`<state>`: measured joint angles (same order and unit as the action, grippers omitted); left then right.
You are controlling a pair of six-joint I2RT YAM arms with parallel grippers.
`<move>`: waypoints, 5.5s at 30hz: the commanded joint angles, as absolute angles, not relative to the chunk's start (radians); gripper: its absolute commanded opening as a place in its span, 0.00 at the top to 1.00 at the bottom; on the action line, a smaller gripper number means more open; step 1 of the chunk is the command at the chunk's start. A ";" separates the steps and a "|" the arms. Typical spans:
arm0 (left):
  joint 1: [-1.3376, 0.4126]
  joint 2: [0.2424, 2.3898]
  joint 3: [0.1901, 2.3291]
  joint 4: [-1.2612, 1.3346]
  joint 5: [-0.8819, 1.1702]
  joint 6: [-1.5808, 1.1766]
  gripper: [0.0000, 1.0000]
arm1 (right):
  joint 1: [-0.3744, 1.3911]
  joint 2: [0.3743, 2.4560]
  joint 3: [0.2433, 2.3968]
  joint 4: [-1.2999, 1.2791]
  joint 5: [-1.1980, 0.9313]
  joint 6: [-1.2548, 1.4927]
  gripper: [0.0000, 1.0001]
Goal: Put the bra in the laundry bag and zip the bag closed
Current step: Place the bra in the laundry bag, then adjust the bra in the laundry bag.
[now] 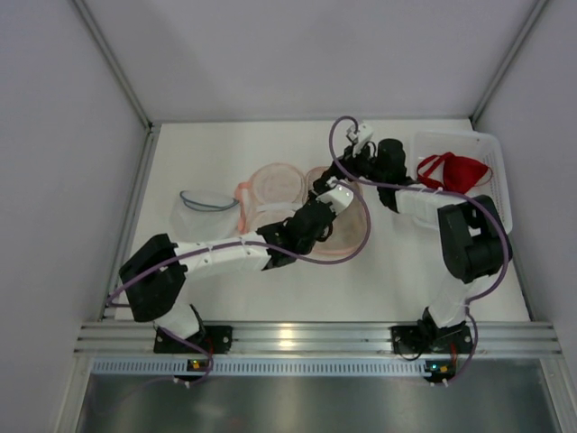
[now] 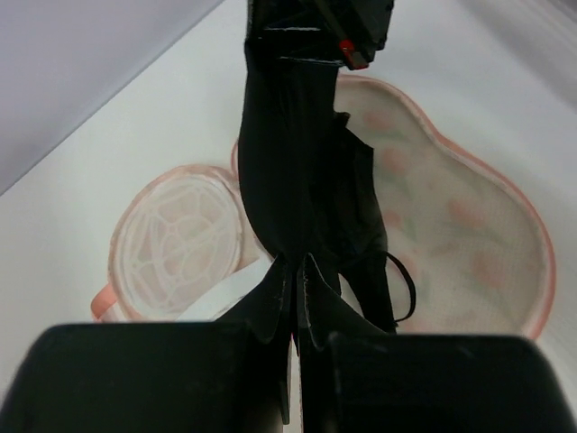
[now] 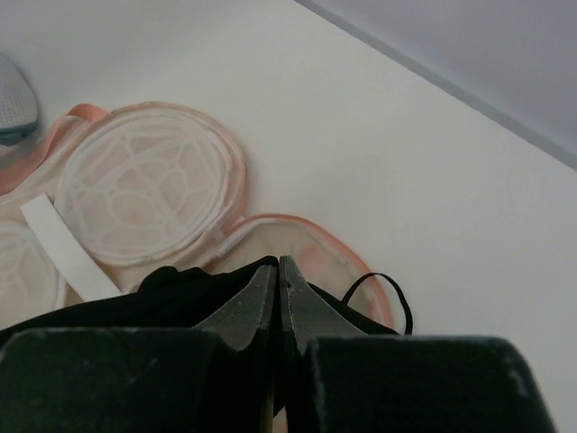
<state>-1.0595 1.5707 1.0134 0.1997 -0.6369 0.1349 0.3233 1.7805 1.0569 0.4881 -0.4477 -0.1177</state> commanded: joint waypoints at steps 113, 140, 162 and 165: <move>-0.767 1.450 1.085 0.055 0.191 -0.228 0.02 | 0.198 1.517 0.877 0.159 -0.430 0.456 0.26; -0.660 2.068 1.353 0.155 0.086 -0.712 0.59 | 0.179 1.359 0.854 0.018 -0.141 0.396 0.30; -0.598 1.934 1.285 0.141 0.107 -0.381 1.00 | 0.172 1.377 0.813 0.060 -0.186 0.428 0.30; -0.597 1.960 1.290 0.129 0.092 -0.376 1.00 | 0.172 1.382 0.811 0.064 -0.199 0.431 0.31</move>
<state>-0.5999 1.9572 1.2957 0.1143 0.0864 -0.4191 0.1799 1.3853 0.8169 0.0135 -0.1768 0.4210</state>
